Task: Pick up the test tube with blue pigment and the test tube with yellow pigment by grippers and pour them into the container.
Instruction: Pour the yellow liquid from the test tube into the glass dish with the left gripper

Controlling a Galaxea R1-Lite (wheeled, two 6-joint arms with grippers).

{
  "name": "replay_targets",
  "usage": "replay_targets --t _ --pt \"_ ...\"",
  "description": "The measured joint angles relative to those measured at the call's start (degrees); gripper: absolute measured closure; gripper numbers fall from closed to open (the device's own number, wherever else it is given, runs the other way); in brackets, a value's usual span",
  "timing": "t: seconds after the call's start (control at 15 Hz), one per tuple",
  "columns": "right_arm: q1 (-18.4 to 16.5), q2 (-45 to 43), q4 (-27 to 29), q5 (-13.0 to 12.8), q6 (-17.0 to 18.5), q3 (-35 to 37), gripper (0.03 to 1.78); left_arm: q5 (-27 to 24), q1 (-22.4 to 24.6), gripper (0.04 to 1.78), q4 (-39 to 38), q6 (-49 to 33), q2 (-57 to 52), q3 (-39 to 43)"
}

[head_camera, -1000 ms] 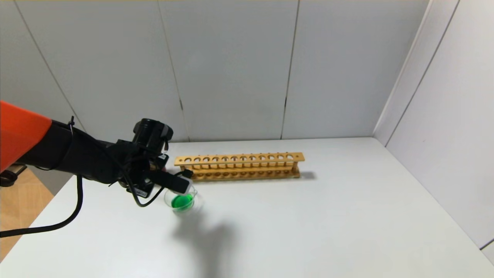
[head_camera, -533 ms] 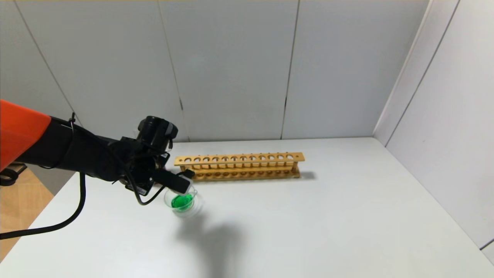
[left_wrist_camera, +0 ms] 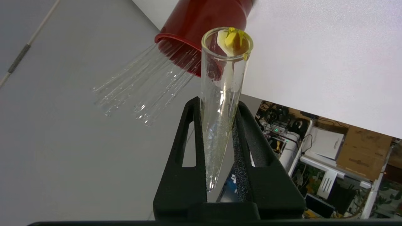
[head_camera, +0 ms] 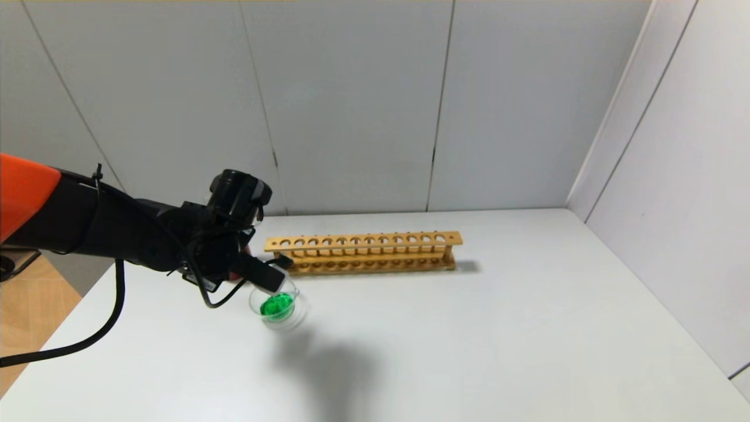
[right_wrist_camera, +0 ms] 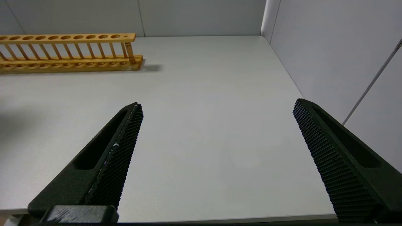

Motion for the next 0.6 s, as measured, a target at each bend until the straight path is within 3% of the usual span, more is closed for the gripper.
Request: replay_targets --t 0.6 --pt "0.0 0.0 0.0 0.0 0.0 0.0 0.06 0.7 -1.5 1.52 1.0 0.8 -0.1 -0.1"
